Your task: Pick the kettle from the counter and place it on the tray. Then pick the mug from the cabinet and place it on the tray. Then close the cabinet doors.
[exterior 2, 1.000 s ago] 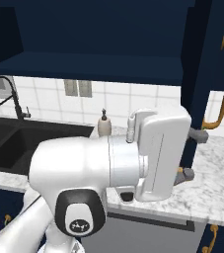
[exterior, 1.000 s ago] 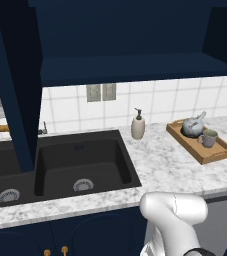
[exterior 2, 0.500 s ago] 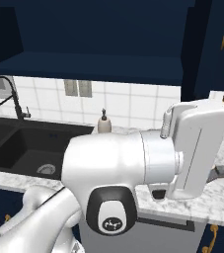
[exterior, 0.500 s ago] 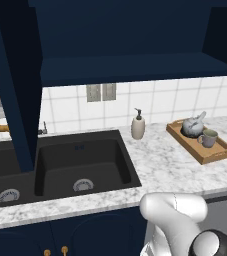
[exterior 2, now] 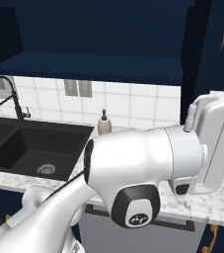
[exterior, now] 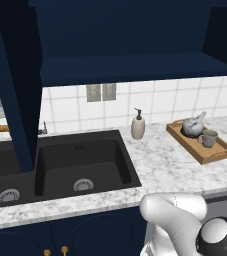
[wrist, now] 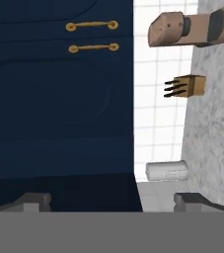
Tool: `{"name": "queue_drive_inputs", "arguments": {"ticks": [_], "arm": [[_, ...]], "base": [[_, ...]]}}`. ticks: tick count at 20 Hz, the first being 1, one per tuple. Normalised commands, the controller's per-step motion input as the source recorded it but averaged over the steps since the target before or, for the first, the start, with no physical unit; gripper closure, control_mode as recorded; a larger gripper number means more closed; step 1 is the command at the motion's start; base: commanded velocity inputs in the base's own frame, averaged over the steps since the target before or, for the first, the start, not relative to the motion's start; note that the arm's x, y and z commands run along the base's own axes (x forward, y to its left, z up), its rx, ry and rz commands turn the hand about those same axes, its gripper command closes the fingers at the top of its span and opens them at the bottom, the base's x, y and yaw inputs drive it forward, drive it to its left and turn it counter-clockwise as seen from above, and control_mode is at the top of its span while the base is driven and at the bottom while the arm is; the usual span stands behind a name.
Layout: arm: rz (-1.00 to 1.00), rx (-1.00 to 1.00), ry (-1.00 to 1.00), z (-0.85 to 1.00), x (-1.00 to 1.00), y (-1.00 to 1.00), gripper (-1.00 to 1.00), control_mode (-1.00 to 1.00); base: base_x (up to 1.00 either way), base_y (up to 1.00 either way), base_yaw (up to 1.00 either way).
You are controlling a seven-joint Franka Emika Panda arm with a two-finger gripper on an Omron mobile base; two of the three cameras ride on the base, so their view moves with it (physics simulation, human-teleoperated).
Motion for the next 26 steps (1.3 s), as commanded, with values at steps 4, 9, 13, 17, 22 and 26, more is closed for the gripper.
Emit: {"name": "queue_drive_inputs", "arguments": {"ticks": [4,9,13,17,22,26], "arm": [[0.2,0.0,0.17,0.0,0.11,-0.02,-1.0,-1.0],[0.23,0.0,0.22,0.0,0.1,0.0,-1.0,-1.0],[0.24,0.0,0.23,0.07,0.15,0.0,-1.0,-1.0],[0.24,0.0,0.24,0.04,0.14,0.08,-1.0,-1.0],[0.23,0.0,0.24,0.06,0.18,0.17,-1.0,-1.0],[0.24,0.0,0.21,0.03,0.16,0.25,-1.0,-1.0]], "base": [[0.0,0.0,0.0],[0.0,0.0,0.0],[0.0,0.0,0.0],[0.0,0.0,0.0],[0.0,0.0,0.0],[0.0,0.0,0.0]]}}
